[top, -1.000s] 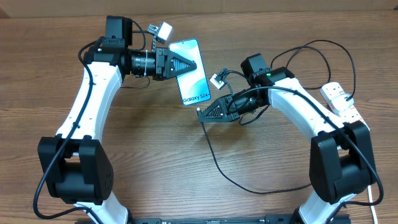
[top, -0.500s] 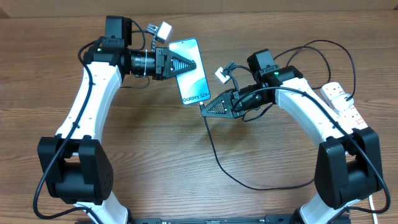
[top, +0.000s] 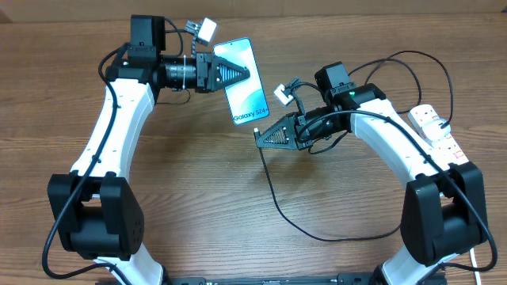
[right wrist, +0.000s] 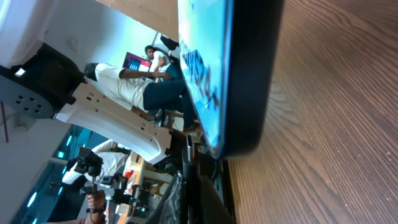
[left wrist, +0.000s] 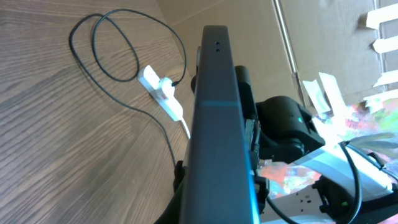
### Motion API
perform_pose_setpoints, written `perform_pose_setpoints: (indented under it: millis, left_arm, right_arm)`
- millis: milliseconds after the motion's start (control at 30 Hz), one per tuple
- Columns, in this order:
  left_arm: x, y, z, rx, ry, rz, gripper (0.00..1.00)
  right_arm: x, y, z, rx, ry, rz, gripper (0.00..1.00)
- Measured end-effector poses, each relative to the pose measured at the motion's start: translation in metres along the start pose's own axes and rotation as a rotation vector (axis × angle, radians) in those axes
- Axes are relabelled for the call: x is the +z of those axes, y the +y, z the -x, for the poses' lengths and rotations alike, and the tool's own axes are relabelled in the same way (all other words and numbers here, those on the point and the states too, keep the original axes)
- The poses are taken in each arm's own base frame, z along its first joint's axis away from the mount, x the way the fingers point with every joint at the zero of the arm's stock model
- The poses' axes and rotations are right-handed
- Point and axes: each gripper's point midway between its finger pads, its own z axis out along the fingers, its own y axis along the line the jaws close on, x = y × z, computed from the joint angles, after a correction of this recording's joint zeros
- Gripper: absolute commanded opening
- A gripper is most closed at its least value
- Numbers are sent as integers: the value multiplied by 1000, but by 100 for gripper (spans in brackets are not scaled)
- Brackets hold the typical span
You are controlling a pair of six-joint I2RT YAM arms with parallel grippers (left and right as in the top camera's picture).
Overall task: Plug charger to phone and switch on socket
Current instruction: 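Bring the USB-C plug with the right gripper to the phone's bottom port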
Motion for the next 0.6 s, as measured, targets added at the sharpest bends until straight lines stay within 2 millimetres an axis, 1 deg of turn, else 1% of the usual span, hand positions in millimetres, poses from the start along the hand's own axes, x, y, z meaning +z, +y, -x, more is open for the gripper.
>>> perform_pose_setpoints:
  millis: [167,400,600]
  left_arm:
    - [0,-1,0,-43,1,-7,4]
    - [0,-7,-2,-53,13,-41,4]
    - [0,-8,-2,-53,16,-48,4]
  right_arm:
    - [0,1,2,-20,-6,10,4]
    - [0,1,5,-47,-10,10,4]
    - [0,4,7,-54,-17,31,4]
